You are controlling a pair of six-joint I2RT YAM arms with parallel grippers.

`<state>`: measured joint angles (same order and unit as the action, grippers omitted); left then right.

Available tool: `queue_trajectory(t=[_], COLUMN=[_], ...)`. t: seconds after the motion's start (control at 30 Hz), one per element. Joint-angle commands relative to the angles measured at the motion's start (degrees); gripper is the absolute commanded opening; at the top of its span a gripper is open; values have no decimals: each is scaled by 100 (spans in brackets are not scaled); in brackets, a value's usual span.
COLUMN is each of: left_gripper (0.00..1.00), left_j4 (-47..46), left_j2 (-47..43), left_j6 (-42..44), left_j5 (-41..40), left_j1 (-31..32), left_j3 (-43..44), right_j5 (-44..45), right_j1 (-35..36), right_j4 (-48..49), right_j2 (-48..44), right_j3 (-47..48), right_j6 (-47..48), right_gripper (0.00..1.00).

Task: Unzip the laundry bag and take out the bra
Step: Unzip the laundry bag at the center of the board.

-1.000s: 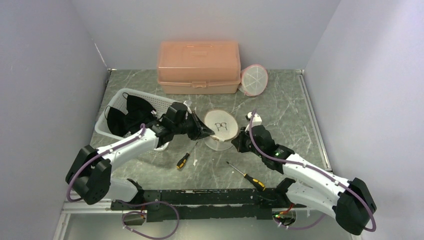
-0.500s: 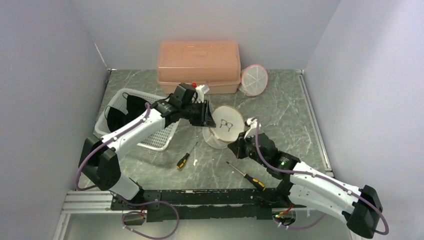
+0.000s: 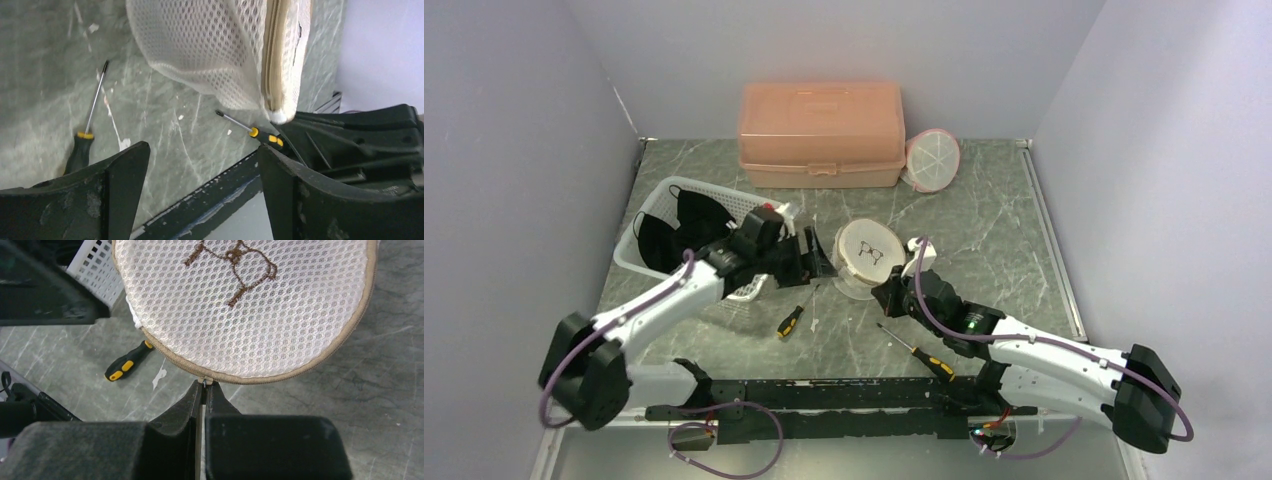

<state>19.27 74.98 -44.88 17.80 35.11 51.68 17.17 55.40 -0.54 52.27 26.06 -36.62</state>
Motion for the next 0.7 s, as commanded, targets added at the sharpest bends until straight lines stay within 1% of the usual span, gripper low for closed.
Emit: queue_trajectory(t=[0.0, 0.07, 0.17, 0.23, 0.4, 0.53, 0.67], left_gripper=[85, 85, 83, 81, 77, 68, 65], left_j4=[-341, -5, -102, -373, -585, -1197, -1218], left_j2=[-1127, -1316, -1311, -1086, -324, -12, 277], left_j6=[-1341, -1649, -2043, -2211, -2626, -2811, -2797], left_j5=[-835, -1297, -1674, -1703, -1683, -1574, -1532], left_j1=[115, 404, 744, 892, 995, 1014, 1107], left_j3=[-377, -306, -229, -157, 104, 7, 180], right_j5=[295, 272, 265, 269, 205, 164, 164], right_j1=[28, 24, 25, 30, 24, 24, 29], right_j4=[201, 186, 198, 203, 141, 93, 81], right_j2=[-108, -103, -88, -86, 7, 57, 29], right_j3=[137, 160, 154, 149, 186, 233, 249], right_j6=[99, 196, 269, 293, 286, 290, 311], right_gripper=[0, 0, 0, 0, 0, 0, 0])
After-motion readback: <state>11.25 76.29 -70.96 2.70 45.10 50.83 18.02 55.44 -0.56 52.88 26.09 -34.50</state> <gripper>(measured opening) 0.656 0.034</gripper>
